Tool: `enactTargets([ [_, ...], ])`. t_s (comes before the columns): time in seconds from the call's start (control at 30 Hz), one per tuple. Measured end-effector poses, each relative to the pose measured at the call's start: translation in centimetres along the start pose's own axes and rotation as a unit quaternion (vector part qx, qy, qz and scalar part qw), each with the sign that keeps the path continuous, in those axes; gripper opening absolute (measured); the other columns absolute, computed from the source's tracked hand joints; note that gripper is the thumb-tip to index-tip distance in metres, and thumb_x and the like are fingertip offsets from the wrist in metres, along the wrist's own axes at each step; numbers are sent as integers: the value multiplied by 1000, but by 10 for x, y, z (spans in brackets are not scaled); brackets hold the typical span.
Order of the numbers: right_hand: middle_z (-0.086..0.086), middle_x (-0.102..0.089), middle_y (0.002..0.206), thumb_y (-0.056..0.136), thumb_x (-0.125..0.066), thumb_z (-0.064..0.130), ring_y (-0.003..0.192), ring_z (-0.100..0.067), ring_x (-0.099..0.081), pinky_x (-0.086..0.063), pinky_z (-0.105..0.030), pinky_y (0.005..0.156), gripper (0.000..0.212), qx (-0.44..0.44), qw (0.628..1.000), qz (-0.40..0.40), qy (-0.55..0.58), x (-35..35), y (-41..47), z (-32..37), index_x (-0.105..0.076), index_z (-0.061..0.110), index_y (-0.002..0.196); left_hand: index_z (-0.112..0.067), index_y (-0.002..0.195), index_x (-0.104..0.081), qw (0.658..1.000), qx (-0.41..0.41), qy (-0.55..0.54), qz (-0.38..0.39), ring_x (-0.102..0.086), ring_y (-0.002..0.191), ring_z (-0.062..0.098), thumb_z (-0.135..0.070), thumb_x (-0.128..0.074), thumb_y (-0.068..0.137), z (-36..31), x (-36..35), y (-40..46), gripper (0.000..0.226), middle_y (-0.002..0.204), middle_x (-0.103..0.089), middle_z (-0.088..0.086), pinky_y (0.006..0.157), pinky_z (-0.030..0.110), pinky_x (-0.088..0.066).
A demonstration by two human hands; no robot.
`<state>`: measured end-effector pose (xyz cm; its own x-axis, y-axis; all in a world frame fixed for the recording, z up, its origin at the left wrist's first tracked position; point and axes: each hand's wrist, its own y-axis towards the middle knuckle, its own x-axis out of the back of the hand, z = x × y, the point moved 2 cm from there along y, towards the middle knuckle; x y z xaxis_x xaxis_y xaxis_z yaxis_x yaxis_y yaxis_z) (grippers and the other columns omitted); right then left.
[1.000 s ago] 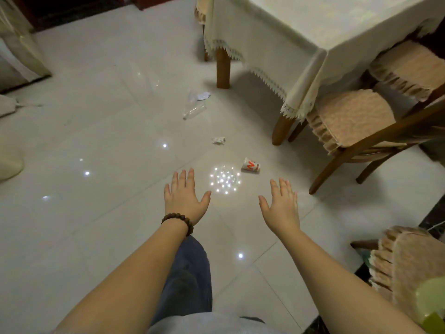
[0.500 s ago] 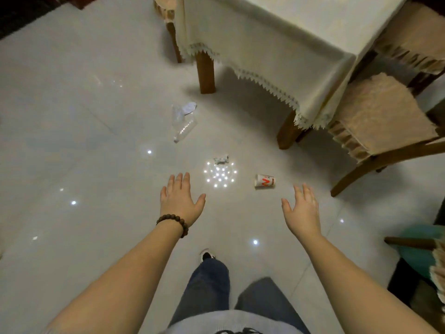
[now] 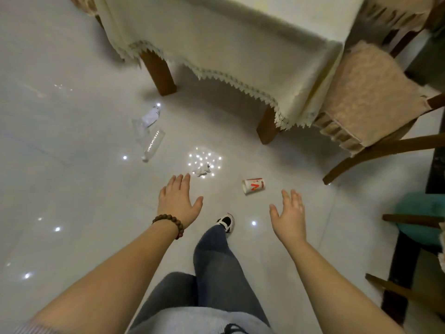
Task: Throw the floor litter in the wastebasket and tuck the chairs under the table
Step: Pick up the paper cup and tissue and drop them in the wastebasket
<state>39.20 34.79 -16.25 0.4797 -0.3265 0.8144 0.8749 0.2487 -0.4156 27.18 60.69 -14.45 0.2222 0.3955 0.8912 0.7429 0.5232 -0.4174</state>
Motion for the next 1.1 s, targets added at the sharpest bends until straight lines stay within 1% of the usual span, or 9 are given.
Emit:
enactTargets([
  [0.17,-10,-14,159,96,-49,33,147,-24,-5,-13,-42,119,58,-26,999,30,9,-25,56,13,-28,14,147,-16,148,-16,999,-15,9,41,-15,141,25,-52,-41,91,-10,-8,66,71,154,-21,7,114,43,-15],
  [0.3,-10,-14,159,96,-48,33,147,-25,-5,-13,-42,119,59,-52,997,59,9,-59,100,8,-27,14,147,-15,148,-16,996,-21,17,84,-14,142,25,-48,-41,92,-9,-37,115,70,154,-21,8,114,43,-16],
  [0.43,-11,-15,159,95,-49,31,147,-26,-6,-14,-43,119,58,-76,995,68,16,-113,147,-17,-29,13,146,-14,147,-18,993,-11,5,119,-15,141,25,-45,-43,91,4,-91,170,69,154,-22,8,114,43,-18],
  [0.53,-14,-17,158,94,-53,26,146,-28,-8,-16,-44,118,59,-97,993,59,20,-166,190,-46,-31,11,145,-13,147,-21,991,-12,9,134,-18,140,26,-43,-46,90,20,-150,219,69,153,-25,10,113,44,-20],
  [0.67,-14,-13,158,89,-60,25,147,-28,-4,-11,-44,119,68,-84,992,90,-40,-247,257,-91,-26,14,147,-11,146,-22,990,-16,16,139,-22,138,28,-43,-50,89,45,-243,285,71,151,-28,12,111,44,-23],
  [0.87,-9,-5,160,83,-67,45,147,-27,1,-3,-45,117,87,0,981,116,-153,-355,350,-142,-17,21,150,-11,147,-17,990,-42,27,132,-23,137,32,-41,-55,86,81,-363,381,78,151,-25,16,109,46,-27],
  [1.0,-11,-3,160,78,-73,41,147,-27,1,-5,-48,118,94,51,978,91,-179,-396,402,-159,-15,21,150,-12,147,-15,991,-35,12,126,-23,137,33,-38,-58,85,87,-421,427,80,151,-23,17,107,46,-28],
  [1.07,-10,-9,160,79,-72,41,147,-29,-2,-4,-48,118,93,64,981,56,-176,-406,422,-160,-14,22,150,-14,144,-23,991,-26,-8,130,-32,129,35,-35,-62,83,86,-442,440,76,144,-33,17,101,47,-34],
  [1.1,-10,-13,159,81,-70,41,147,-29,-5,-2,-48,118,90,66,983,36,-166,-408,430,-159,-15,23,150,-15,139,-31,992,-23,-24,122,-38,121,36,-32,-63,83,85,-450,444,67,136,-40,17,96,47,-38],
])
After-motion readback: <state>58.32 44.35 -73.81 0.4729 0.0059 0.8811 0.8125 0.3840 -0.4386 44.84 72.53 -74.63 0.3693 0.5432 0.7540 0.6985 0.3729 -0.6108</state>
